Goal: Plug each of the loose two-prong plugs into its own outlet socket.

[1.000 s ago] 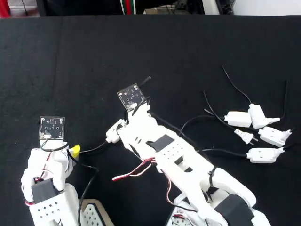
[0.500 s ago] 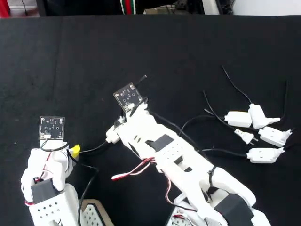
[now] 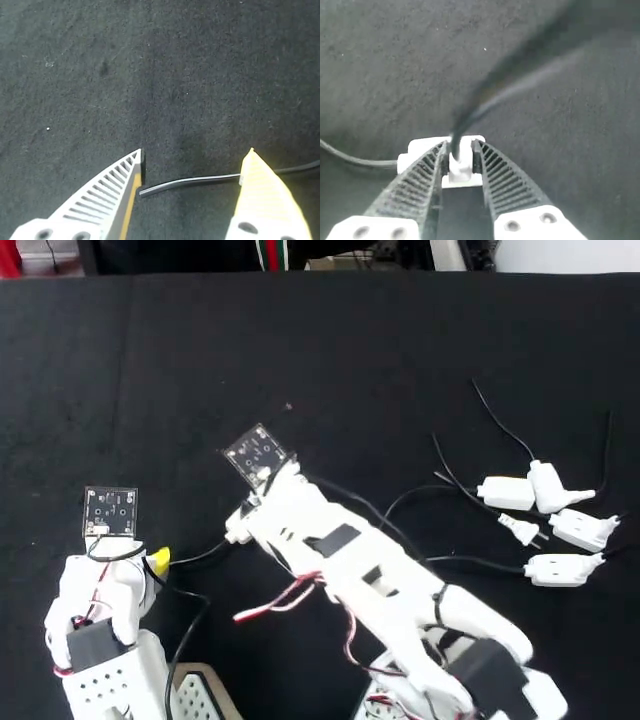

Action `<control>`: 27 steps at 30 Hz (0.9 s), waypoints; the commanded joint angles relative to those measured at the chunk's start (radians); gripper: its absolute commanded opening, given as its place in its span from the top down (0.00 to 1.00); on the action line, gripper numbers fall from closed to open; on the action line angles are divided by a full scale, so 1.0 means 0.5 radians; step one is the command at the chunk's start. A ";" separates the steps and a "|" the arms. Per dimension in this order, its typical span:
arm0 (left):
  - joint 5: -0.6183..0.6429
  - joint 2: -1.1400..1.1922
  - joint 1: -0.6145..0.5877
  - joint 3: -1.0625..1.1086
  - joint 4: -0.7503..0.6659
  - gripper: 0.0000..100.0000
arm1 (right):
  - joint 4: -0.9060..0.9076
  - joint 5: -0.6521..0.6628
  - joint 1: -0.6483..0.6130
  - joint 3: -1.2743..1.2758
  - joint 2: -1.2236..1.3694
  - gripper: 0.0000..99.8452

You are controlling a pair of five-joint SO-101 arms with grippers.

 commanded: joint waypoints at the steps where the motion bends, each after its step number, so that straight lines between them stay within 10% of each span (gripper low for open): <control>1: -0.015 -0.006 -0.011 -0.011 0.000 0.69 | -0.034 0.040 -0.012 -0.164 0.109 0.99; 27: -0.018 -0.006 -0.011 -0.008 0.000 0.69 | 0.141 0.034 0.049 -0.097 -0.063 0.99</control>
